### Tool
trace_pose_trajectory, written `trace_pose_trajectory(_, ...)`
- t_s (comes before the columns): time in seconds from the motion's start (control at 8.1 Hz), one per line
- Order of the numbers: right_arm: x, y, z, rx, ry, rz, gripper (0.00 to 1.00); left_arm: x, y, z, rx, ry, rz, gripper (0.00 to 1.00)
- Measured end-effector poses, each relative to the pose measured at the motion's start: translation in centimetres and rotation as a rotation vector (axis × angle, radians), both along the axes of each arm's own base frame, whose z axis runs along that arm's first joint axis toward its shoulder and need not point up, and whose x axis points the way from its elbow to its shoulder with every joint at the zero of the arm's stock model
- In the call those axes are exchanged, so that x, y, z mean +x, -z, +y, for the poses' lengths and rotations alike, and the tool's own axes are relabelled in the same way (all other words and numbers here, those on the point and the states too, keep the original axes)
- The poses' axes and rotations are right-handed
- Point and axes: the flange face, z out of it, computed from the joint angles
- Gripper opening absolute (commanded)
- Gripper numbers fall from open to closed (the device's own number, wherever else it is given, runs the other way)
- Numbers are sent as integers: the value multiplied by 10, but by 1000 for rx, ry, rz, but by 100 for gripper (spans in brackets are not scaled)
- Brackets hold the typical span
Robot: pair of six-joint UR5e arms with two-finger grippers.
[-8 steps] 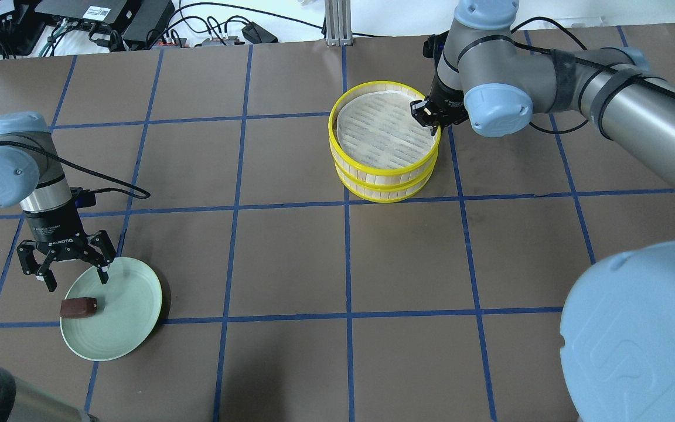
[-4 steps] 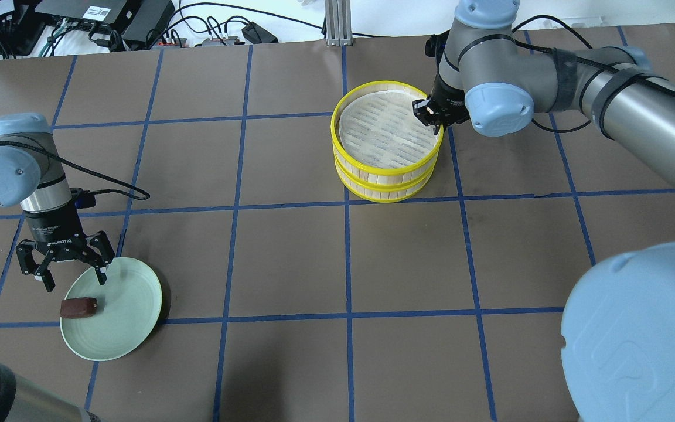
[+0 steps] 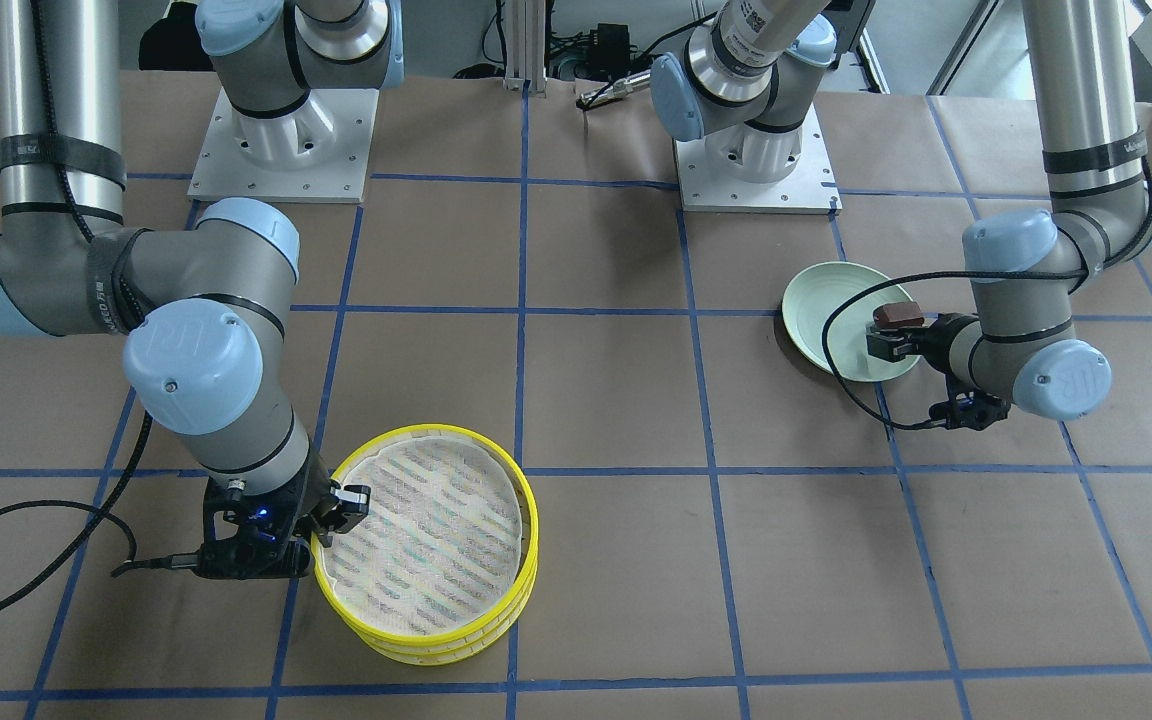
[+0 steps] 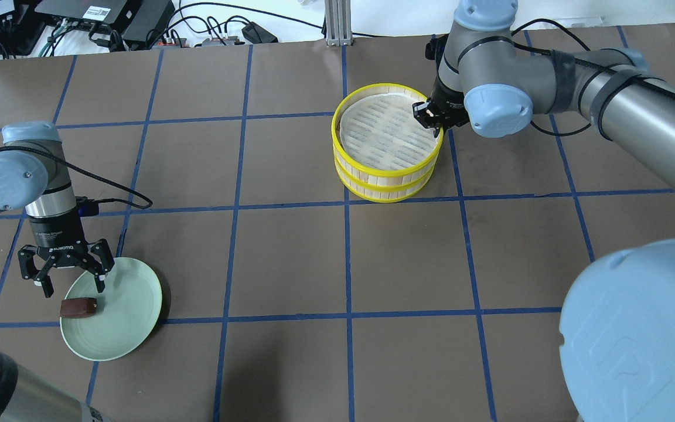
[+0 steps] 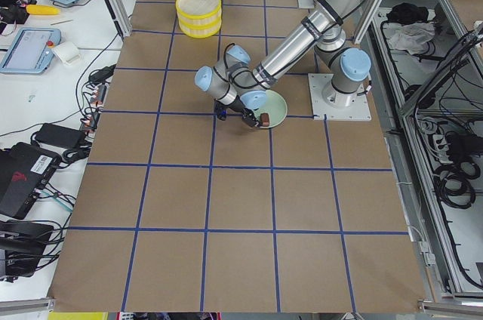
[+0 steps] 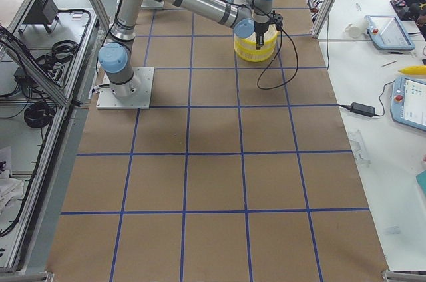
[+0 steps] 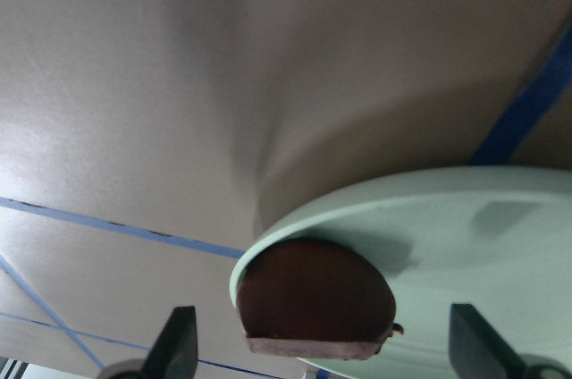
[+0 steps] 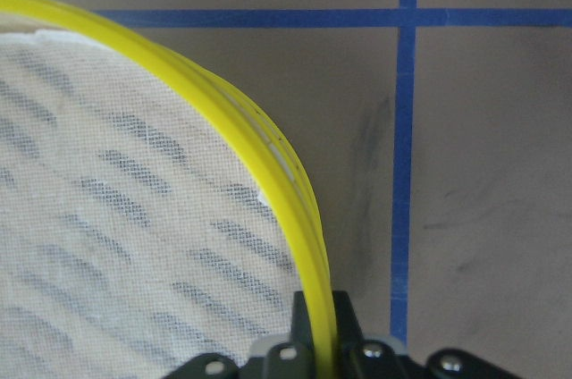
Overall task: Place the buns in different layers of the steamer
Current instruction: 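Lower the left gripper onto the brown bun on the plate, then grasp the brown bun with left gripper while right gripper releases steamer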
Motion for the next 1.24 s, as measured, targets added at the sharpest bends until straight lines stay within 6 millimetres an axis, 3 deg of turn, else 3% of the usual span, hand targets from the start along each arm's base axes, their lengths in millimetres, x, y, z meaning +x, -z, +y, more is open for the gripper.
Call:
trace_pose_trajectory(0.25,0,1,0,3,-1,-1,100,5,1,2,21,21,-28,100)
trace_pose_trajectory(0.49,-1,-16,-2,-18,-5,-1,100,3,5,4,23,3,-7,100)
trace_pose_trajectory(0.86,-9,-75,12,42,-6,4,100,0,8,8,44,-11,23,99)
trace_pose_trajectory(1.24,-45,-112,22,73,-35,10,100,14,11,18,70,-36,39,97)
